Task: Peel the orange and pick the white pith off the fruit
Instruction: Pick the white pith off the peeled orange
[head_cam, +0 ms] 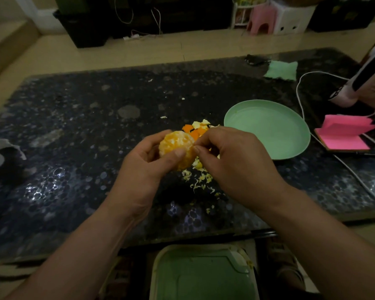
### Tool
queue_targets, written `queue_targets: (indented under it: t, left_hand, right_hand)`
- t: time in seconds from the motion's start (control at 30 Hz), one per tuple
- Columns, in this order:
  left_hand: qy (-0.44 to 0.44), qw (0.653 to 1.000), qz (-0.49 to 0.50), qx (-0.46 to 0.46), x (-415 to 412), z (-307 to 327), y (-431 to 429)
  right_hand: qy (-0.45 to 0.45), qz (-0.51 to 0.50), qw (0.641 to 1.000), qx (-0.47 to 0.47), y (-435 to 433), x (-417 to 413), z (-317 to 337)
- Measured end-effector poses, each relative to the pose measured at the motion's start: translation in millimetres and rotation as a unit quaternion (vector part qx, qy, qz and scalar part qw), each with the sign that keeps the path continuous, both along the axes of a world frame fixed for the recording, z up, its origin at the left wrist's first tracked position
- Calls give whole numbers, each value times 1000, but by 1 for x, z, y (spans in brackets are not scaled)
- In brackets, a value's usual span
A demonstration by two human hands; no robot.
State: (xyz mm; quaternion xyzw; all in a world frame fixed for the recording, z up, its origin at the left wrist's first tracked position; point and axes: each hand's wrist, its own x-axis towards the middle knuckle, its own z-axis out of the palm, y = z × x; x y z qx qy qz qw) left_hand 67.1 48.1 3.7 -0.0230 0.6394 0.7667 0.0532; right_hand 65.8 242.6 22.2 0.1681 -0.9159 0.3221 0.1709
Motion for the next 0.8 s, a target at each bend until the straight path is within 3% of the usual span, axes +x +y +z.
queue_targets:
  t: [0.2,0.43,0.8]
  left_hand:
    - [-5,1000,3,27,2,2,5]
    - [-30,991,-21,125,-6,5,-3]
    - [-21,994,-33,107,-9,3,-11]
  right_hand:
    - [28,-18,999,5,-5,-2,-1]
    - [-51,-36,994,-93,7,-8,-3]
    - [-99,9,989,-107,3,-5,5]
